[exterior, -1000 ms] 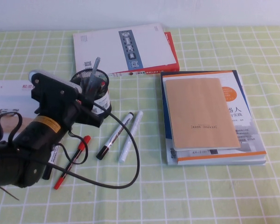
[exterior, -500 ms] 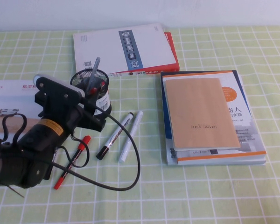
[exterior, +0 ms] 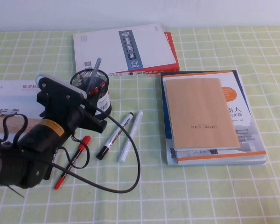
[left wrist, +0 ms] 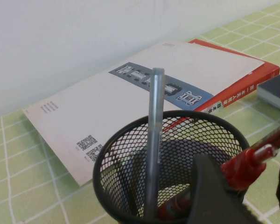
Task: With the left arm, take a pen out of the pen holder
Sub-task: Pick up the pen from the pen holder
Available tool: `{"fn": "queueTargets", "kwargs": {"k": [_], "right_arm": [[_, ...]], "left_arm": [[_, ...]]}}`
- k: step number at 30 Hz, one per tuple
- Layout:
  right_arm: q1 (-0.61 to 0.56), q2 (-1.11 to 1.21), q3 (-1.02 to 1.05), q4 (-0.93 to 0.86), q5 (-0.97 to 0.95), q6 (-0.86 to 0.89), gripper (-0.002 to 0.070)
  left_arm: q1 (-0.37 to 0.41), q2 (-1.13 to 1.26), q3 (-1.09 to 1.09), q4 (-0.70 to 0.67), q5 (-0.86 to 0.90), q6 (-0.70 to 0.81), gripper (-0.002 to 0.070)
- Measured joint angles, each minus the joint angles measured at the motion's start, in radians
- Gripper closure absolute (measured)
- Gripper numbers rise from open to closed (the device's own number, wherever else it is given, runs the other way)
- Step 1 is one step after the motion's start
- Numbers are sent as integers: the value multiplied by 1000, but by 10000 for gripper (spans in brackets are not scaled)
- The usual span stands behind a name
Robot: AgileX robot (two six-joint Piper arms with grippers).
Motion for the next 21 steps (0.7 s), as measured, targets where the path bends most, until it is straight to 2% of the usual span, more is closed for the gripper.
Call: {"fn": "queueTargets", "kwargs": {"k": [14,21], "right_arm": [[0,0,0,0,0,0,691],[0,0,0,0,0,0,691]], "left_arm": [[0,32,-4,18,-38,-4,400],[0,32,-55,18,-4,-4,400]]}}
